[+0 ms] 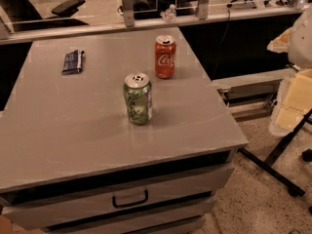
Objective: Knock green can over
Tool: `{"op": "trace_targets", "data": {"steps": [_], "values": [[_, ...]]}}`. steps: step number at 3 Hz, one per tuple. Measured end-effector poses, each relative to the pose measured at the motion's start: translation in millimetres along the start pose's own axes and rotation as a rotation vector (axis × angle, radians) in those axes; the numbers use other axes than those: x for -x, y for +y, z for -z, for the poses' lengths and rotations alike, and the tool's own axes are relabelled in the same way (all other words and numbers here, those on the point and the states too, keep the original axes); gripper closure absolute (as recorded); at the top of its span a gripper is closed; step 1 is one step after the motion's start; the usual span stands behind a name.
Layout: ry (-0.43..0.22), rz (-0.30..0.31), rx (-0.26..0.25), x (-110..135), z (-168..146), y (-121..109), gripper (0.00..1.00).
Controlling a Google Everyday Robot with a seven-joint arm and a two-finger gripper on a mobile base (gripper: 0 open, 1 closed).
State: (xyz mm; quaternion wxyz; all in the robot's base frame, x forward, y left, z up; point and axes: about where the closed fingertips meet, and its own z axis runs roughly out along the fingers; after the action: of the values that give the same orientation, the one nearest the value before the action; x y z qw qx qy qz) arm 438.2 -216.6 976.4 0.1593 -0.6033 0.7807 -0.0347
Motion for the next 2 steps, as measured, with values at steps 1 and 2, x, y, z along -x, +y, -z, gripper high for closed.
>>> {"op": "trace_targets", "data": {"steps": [1, 2], "values": [[-0.007, -0.002, -0.001, 0.5, -0.2, 0.1, 0.0], [-0.051, -0.015, -0.001, 3.4, -1.5, 1.2, 0.0]]}}
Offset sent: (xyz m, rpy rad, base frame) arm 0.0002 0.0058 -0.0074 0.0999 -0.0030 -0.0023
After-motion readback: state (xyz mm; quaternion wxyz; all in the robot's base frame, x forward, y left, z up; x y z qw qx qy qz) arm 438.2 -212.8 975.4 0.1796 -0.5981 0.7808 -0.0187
